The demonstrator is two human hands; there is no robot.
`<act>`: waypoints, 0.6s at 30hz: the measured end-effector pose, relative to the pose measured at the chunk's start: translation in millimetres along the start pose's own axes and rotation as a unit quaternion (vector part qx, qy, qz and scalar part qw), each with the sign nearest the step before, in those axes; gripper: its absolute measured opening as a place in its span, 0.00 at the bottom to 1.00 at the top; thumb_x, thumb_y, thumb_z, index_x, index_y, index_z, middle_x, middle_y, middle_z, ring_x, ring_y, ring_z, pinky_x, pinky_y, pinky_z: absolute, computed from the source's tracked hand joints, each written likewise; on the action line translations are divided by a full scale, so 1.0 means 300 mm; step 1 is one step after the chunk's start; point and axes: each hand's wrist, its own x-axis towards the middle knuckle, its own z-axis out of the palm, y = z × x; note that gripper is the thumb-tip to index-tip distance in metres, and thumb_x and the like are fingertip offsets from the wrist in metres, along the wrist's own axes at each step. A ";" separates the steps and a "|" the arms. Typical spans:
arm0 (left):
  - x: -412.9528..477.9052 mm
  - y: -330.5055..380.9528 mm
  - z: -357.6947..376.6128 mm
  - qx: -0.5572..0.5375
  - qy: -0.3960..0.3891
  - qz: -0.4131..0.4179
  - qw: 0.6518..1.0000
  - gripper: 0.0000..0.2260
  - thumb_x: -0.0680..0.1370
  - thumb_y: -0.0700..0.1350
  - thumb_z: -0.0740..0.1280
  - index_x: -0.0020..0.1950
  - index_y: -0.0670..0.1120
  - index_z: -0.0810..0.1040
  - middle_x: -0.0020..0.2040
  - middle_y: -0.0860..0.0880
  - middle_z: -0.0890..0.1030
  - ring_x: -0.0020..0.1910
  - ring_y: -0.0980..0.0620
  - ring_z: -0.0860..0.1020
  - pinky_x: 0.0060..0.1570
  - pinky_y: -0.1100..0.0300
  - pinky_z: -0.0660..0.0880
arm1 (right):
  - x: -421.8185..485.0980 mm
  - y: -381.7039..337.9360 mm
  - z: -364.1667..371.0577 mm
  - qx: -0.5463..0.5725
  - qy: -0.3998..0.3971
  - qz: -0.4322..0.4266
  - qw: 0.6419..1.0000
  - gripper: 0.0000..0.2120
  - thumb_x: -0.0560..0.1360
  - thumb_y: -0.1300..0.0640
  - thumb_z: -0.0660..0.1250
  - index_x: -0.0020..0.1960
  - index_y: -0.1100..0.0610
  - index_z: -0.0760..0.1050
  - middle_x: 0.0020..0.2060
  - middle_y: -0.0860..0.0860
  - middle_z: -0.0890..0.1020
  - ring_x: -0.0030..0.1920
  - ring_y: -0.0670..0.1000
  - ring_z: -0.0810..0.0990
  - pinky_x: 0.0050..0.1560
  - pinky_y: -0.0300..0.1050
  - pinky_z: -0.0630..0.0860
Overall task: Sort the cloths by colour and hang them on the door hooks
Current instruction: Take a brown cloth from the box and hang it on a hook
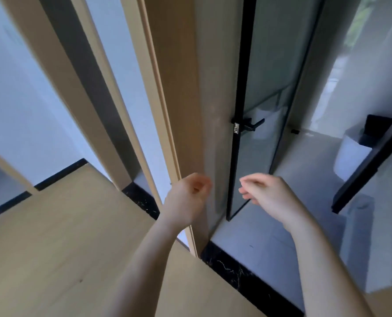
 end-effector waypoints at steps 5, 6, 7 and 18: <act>-0.015 -0.089 -0.084 0.043 0.059 -0.078 0.994 0.08 0.83 0.55 0.63 0.59 0.58 0.80 0.49 0.61 0.81 0.50 0.59 0.80 0.52 0.60 0.78 | 0.127 -0.047 0.121 -0.005 -0.101 -0.030 0.994 0.06 0.81 0.51 0.66 0.51 0.46 0.82 0.43 0.42 0.87 0.45 0.42 0.86 0.61 0.54 0.81; -0.021 -0.108 -0.102 0.047 0.073 -0.092 0.992 0.08 0.83 0.55 0.63 0.59 0.58 0.80 0.49 0.61 0.82 0.48 0.60 0.80 0.51 0.60 0.79 | 0.146 -0.058 0.152 -0.015 -0.116 -0.040 0.992 0.06 0.81 0.51 0.66 0.51 0.45 0.82 0.43 0.41 0.87 0.45 0.41 0.86 0.61 0.54 0.80; -0.026 -0.126 -0.121 0.049 0.086 -0.104 0.990 0.09 0.83 0.54 0.63 0.60 0.58 0.80 0.50 0.60 0.82 0.48 0.60 0.80 0.51 0.60 0.79 | 0.163 -0.069 0.184 -0.025 -0.129 -0.047 0.990 0.06 0.81 0.51 0.66 0.51 0.45 0.82 0.43 0.41 0.87 0.46 0.41 0.86 0.62 0.55 0.80; -0.127 -0.362 -0.417 0.134 0.160 -0.196 0.958 0.11 0.84 0.52 0.62 0.63 0.54 0.80 0.54 0.55 0.83 0.52 0.51 0.80 0.52 0.56 0.78 | 0.252 -0.257 0.600 -0.110 -0.255 -0.109 0.954 0.06 0.79 0.48 0.66 0.49 0.42 0.82 0.46 0.43 0.86 0.52 0.47 0.84 0.61 0.57 0.80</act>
